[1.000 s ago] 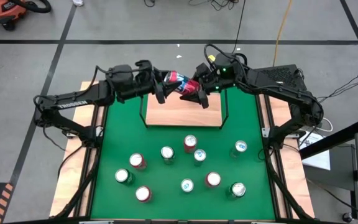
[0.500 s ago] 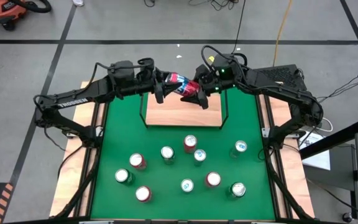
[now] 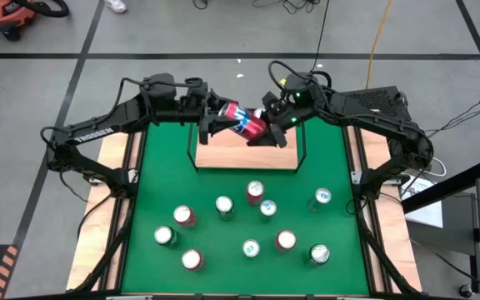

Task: Place canned beverage on shelf
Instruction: Put the red soda can on the shelf

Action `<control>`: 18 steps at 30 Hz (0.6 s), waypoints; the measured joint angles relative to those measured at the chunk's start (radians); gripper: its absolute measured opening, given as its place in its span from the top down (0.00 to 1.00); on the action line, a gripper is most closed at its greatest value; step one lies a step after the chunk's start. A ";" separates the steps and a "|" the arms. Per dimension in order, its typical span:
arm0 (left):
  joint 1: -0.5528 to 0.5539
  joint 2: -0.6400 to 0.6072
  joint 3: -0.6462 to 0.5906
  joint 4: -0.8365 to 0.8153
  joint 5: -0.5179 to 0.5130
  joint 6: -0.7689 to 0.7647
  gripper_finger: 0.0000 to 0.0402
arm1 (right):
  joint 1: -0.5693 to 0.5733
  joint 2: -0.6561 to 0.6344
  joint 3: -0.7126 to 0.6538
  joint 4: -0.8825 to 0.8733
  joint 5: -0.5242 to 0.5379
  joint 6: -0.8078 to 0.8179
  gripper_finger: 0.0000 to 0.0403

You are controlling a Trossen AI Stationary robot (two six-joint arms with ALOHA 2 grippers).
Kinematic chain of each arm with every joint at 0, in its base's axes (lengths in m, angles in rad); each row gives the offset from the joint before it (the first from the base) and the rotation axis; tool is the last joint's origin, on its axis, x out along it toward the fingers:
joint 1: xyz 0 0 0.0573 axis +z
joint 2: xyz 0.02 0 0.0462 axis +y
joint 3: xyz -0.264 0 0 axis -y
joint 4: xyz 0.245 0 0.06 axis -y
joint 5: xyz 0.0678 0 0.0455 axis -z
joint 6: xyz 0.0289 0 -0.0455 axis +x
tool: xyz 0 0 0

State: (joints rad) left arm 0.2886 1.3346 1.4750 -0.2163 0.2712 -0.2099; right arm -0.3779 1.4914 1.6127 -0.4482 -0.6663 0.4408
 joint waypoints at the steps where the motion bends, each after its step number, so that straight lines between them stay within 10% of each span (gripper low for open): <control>1: 0.000 0.000 0.000 -0.005 0.015 0.008 0.30 | 0.000 0.000 0.000 -0.001 -0.013 0.009 0.11; 18: -0.002 0.000 0.000 -0.036 0.049 0.063 0.31 | -0.001 0.000 0.000 0.012 -0.045 0.069 0.13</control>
State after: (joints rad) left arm 0.2867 1.3346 1.4746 -0.2527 0.3199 -0.1467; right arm -0.3790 1.4914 1.6127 -0.4361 -0.7109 0.5101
